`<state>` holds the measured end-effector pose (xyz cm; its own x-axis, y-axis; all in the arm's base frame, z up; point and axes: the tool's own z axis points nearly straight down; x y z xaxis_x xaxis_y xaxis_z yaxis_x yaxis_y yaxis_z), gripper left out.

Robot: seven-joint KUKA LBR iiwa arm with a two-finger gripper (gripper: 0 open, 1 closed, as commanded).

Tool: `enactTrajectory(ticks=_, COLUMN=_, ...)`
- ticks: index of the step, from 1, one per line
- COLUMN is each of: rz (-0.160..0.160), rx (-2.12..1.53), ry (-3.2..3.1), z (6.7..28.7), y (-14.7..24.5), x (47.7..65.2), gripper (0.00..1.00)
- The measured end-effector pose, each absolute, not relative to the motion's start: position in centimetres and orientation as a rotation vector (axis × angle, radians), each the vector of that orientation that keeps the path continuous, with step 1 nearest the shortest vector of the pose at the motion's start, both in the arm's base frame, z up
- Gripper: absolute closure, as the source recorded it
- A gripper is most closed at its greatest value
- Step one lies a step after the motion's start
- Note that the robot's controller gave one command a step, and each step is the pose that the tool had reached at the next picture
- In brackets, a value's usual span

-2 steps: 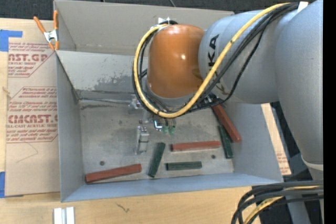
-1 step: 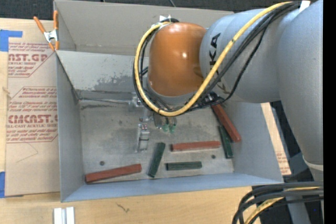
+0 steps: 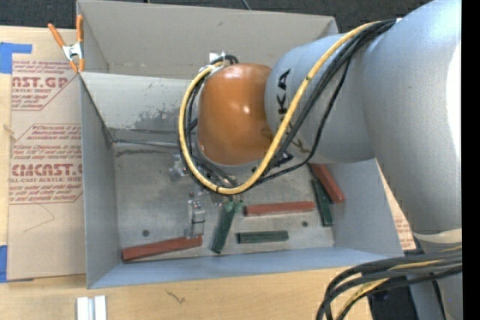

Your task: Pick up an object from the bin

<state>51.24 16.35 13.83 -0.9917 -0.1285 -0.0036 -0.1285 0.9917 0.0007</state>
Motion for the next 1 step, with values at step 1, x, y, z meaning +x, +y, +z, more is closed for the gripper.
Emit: enactTrajectory(ticks=1, rz=0.001, rx=-0.532, ry=3.098, z=11.86, y=18.09, x=48.88, gripper=0.00)
